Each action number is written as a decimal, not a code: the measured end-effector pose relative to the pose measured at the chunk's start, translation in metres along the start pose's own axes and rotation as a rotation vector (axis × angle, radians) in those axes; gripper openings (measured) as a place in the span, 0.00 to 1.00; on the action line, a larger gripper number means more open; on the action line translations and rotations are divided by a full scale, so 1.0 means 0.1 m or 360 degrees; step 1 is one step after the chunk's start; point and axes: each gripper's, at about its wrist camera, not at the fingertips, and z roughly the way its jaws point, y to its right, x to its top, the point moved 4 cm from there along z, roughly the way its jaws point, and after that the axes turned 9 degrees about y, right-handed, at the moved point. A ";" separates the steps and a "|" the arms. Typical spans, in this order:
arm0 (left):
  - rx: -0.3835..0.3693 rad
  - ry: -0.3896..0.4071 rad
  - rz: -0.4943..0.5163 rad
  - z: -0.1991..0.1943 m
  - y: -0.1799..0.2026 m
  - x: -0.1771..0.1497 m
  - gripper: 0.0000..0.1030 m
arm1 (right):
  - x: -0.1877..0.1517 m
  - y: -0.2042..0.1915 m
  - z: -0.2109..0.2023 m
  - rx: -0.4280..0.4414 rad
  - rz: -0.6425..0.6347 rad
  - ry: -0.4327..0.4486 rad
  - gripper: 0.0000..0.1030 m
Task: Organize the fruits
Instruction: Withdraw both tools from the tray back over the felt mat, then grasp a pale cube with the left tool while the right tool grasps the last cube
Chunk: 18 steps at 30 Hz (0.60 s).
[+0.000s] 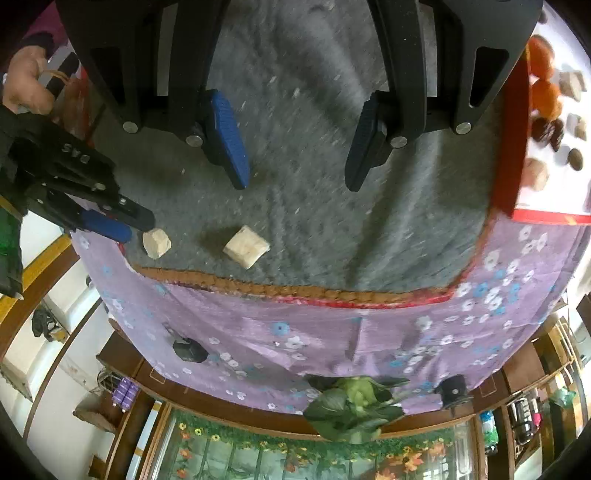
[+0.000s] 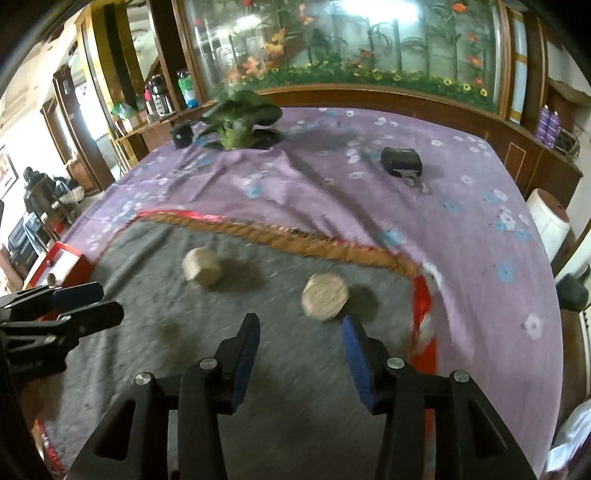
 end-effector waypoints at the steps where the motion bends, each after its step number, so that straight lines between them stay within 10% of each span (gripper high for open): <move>1: -0.0001 -0.0005 -0.0001 0.03 0.02 0.01 0.52 | 0.02 0.03 0.06 -0.0019 -0.0011 -0.0012 0.45; 18: -0.0029 -0.0006 -0.0090 0.54 0.33 0.29 0.52 | 0.03 0.15 0.25 0.0046 -0.0033 -0.0007 0.30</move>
